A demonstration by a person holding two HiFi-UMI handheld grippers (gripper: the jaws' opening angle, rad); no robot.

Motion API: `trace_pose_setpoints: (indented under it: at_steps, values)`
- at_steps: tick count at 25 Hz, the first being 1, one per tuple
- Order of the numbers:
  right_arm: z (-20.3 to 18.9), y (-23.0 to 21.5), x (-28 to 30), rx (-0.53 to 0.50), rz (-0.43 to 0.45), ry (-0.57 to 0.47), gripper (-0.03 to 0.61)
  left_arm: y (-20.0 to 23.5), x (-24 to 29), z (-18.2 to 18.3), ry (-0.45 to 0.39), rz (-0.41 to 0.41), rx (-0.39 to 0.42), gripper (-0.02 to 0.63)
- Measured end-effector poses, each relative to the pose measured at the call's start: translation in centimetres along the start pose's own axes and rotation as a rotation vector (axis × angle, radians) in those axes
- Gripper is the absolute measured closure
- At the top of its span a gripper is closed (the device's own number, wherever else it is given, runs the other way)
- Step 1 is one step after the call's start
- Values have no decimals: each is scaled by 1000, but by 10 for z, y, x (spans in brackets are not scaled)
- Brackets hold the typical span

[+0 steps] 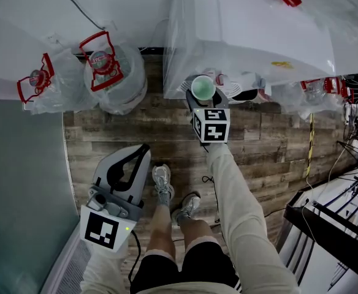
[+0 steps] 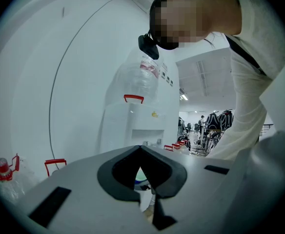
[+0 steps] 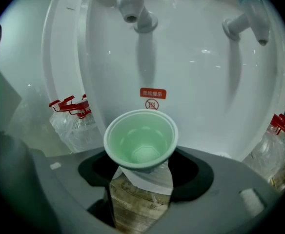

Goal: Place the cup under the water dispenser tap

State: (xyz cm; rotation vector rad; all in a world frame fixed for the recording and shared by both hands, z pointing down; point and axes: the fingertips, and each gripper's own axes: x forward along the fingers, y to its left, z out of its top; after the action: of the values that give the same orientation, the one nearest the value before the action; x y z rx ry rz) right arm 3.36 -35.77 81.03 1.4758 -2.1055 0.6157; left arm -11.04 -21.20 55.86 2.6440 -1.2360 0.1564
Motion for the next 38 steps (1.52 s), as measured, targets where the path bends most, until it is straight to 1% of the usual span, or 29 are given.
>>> trace_pose_setpoints:
  at_steps: [6,12,18,19,22,23,26,33,38]
  values:
    - [-5,10,-1,-4,41,1,227,-1,0,0,-1,0,-1,607]
    - [-10,7,-8,17,23,-3,225,-4,0,-1,0,-8,0,607]
    - [-14,9,-33,80,32,-23,232,-7,-1,4,-7,-7,4,607]
    - [-14,10,-39,86,37,-28,241,-8,-1,6,-10,-7,7,607]
    - [-11,12,-61,81,41,-52,374,-12,0,13,-22,-9,15,607]
    - [-8,12,-69,72,36,-66,430,-14,-1,16,-26,-10,16,607]
    - [2,12,-91,49,22,-115,567,-22,-1,23,-39,-18,16,607]
    - [30,19,-144,56,58,-214,569,-39,-5,38,-51,-20,13,607]
    - [53,21,-191,55,48,-267,569,-52,-8,57,-43,-11,39,607]
